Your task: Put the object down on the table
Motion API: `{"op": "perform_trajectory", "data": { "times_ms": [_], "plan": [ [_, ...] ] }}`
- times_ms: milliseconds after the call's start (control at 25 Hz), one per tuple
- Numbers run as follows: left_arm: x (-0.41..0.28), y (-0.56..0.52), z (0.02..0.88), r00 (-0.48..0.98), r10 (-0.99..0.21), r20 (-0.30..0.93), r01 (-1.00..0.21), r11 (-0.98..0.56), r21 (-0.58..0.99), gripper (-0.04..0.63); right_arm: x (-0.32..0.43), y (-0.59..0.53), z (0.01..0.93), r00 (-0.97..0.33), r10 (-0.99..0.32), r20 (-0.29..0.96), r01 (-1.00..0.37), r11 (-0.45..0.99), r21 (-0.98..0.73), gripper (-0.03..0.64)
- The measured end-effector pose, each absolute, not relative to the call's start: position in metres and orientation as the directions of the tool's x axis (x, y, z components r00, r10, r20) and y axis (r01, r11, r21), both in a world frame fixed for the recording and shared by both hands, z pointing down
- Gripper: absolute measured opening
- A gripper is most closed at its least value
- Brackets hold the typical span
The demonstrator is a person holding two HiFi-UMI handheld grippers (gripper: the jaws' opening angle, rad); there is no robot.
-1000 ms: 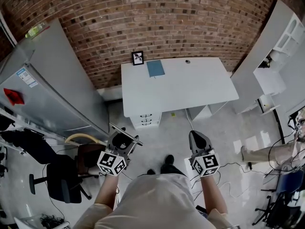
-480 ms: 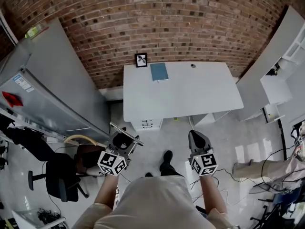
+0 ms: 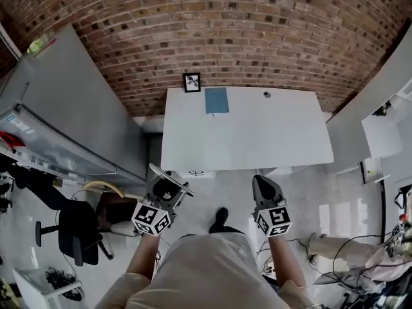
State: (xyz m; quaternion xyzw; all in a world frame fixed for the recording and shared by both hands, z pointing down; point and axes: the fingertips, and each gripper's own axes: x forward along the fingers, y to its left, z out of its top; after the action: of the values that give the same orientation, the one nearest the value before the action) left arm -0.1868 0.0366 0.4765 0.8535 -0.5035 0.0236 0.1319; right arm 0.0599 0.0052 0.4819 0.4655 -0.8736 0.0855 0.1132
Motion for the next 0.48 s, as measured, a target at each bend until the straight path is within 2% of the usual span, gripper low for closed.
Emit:
{"op": "perform_trajectory", "data": {
  "times_ms": [480],
  "plan": [
    [-0.14, -0.034, 0.492, 0.452, -0.859, 0.24, -0.891, -0.422, 0.168, 0.281, 0.108, -0.07, 0.503, -0.571, -0.768, 0.29, -0.814, 0.576, -0.076, 0.003]
  ]
}}
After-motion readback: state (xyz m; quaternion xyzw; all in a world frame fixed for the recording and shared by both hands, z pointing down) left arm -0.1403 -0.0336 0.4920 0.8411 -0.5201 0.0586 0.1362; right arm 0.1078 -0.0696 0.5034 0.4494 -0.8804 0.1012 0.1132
